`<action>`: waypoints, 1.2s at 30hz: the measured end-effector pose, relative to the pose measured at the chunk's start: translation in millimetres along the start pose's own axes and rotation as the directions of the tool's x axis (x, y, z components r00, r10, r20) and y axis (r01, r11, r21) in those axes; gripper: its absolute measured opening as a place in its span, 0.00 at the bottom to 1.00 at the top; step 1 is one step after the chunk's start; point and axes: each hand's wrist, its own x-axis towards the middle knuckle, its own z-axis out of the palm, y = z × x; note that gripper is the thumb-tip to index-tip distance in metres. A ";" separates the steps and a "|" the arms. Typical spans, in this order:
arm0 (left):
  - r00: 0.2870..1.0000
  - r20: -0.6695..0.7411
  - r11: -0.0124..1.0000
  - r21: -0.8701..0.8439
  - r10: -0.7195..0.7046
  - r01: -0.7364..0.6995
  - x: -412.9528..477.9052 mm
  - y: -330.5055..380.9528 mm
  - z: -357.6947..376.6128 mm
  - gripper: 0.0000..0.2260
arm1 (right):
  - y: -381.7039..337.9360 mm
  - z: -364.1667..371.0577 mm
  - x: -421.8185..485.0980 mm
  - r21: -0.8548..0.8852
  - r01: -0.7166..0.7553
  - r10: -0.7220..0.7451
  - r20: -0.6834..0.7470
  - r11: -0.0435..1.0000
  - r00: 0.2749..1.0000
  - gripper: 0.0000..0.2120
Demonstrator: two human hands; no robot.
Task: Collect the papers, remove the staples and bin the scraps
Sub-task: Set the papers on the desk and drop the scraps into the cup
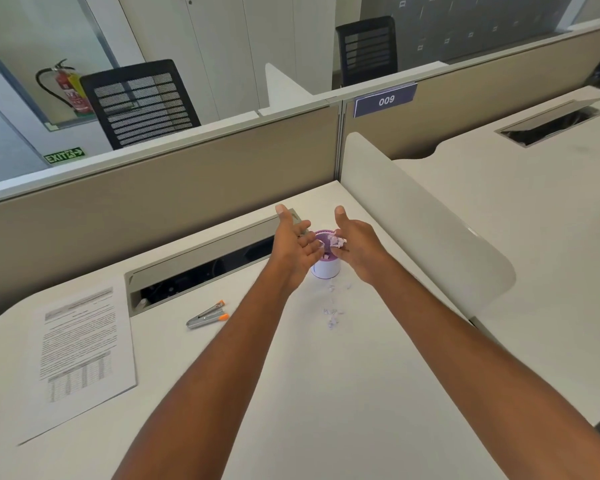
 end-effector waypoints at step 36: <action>0.998 -0.007 0.997 0.043 0.069 -0.068 13.0 3.8 -12.0 0.45 | 17.8 -16.4 7.7 0.131 0.148 -0.151 0.015 0.980 0.988 0.20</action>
